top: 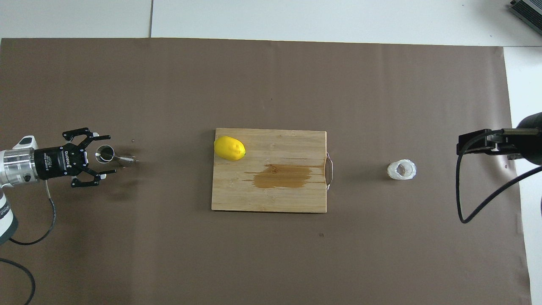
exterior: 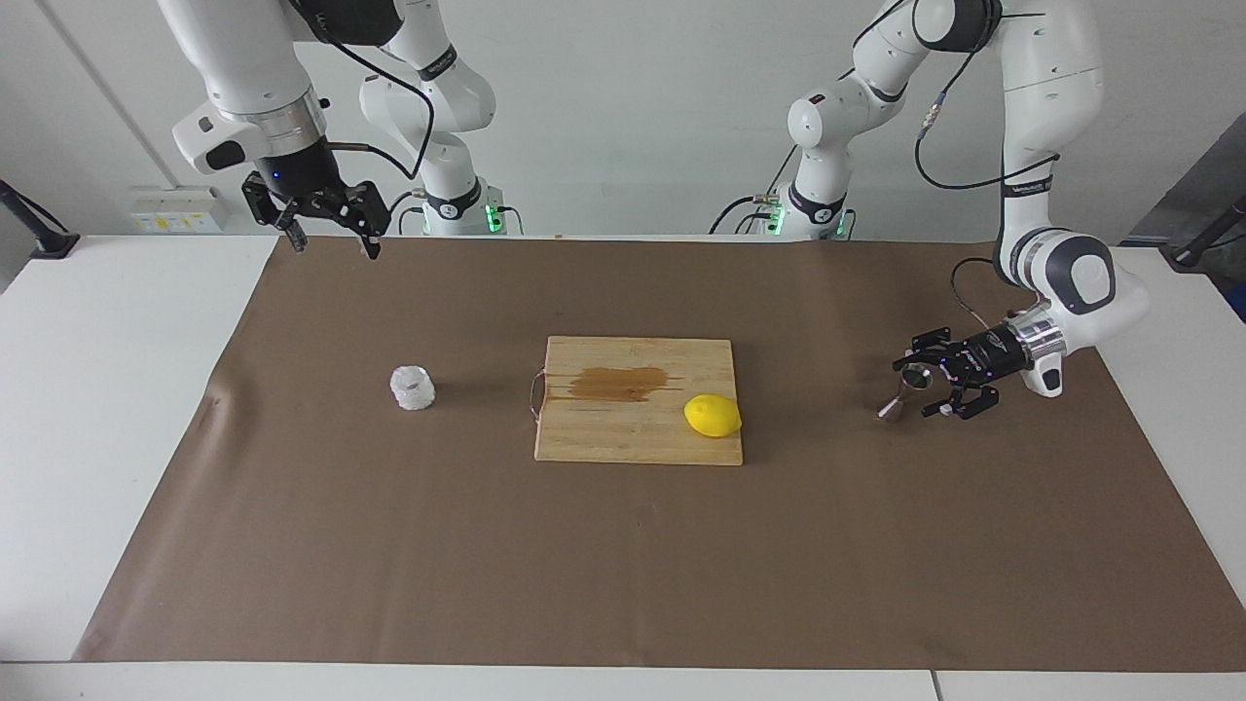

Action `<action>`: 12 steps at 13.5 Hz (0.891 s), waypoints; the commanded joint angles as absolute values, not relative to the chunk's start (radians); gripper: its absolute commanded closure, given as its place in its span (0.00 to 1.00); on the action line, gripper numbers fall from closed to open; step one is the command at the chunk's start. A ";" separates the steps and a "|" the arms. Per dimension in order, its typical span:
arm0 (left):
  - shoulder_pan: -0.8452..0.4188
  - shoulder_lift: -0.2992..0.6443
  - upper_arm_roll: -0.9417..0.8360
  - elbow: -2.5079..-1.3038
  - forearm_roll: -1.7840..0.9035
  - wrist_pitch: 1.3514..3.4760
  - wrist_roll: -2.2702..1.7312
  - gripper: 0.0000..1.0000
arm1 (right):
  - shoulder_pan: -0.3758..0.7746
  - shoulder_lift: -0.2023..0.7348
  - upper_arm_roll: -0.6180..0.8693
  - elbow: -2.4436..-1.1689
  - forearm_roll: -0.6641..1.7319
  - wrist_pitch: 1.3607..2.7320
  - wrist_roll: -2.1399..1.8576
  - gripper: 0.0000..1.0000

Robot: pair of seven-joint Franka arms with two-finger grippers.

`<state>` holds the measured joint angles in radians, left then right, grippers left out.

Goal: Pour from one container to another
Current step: 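Close the left gripper around the small metal cup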

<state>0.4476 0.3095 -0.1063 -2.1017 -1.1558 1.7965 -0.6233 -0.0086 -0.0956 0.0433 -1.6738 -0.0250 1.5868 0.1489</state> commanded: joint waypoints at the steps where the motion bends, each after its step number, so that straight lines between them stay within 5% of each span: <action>1: 0.426 0.262 -0.095 -2.146 -1.180 1.828 -0.632 0.00 | -0.023 -0.101 0.051 -1.667 -0.015 1.569 0.135 0.00; 12: 0.426 0.265 -0.095 -2.146 -1.180 1.835 -0.630 0.15 | -0.023 -0.101 0.051 -1.667 -0.015 1.569 0.133 0.00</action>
